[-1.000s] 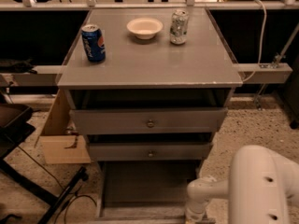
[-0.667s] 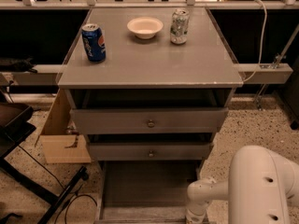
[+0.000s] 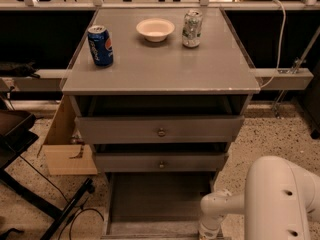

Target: Open bottom drawer

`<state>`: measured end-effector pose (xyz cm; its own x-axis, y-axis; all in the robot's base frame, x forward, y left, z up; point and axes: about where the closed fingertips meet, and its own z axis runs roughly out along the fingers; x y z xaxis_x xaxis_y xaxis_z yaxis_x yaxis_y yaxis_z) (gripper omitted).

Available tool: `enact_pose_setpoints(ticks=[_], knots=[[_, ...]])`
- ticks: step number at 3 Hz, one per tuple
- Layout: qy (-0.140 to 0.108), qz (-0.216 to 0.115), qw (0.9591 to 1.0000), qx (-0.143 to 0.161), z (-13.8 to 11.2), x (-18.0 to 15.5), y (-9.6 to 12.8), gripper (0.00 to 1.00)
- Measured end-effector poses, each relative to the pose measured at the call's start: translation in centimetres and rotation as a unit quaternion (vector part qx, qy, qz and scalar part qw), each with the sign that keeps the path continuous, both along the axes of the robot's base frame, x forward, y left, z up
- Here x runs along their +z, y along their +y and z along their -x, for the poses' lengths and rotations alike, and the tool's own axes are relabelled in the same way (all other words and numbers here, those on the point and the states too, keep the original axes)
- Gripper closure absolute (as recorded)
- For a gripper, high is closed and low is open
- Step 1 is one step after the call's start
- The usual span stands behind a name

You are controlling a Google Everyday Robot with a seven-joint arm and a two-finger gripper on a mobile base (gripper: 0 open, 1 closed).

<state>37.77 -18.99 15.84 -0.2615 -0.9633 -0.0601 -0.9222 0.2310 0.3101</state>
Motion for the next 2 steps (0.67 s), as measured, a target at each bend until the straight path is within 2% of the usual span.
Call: enact_pose_setpoints(ticks=[2], knots=[[0.0,0.0,1.0,0.0,0.0,0.0,0.0,0.13]])
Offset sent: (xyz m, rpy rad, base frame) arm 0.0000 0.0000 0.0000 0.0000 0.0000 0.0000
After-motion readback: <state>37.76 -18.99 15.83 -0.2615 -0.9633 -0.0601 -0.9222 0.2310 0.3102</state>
